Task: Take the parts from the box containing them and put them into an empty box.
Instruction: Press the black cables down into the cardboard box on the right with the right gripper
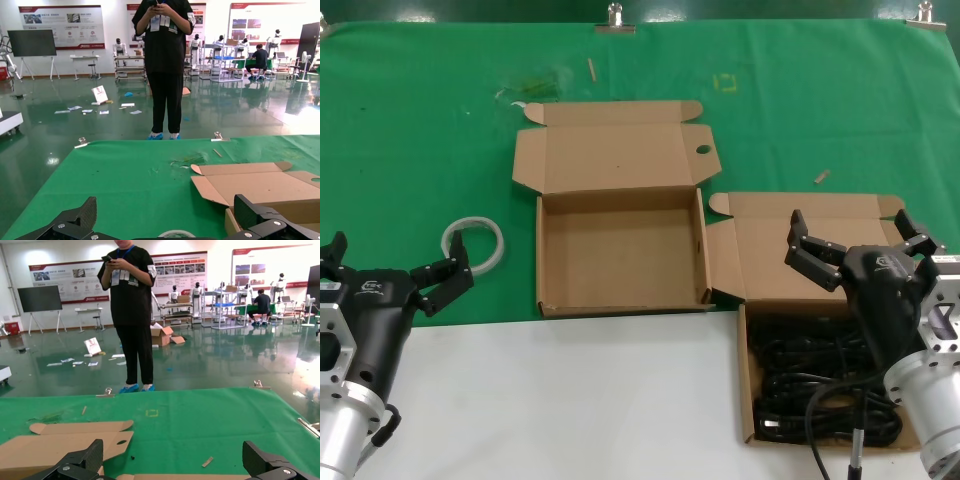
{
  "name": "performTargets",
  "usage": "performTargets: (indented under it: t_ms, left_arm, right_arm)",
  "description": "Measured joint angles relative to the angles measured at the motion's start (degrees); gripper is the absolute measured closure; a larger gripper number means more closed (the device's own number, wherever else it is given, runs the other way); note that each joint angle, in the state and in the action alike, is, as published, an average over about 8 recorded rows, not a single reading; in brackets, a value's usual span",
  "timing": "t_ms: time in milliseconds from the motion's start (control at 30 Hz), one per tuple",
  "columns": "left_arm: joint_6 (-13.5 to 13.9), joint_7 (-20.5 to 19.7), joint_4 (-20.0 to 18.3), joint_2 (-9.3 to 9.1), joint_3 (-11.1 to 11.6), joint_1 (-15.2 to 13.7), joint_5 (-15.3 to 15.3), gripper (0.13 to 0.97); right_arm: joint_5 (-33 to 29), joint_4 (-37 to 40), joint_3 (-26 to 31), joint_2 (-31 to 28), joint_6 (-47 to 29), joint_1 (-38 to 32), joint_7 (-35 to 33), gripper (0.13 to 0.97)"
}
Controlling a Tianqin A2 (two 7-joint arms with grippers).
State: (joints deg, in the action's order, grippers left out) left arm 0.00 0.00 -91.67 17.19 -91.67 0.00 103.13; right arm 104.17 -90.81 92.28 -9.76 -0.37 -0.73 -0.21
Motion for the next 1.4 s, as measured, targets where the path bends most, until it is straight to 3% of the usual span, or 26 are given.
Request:
performTargets:
  t_ms: [1067,1400]
  left_arm:
    - [0.0,0.0,0.0,0.0,0.0,0.0,0.0,0.132]
    - [0.0,0.0,0.0,0.0,0.0,0.0,0.0,0.132]
  right_arm:
    - [0.0,0.3,1.0,0.1,2.0,1.4,-0.5,0.129]
    - [4.6,-2.1,4.1,0.1,6.6,5.6,-1.5,0.129]
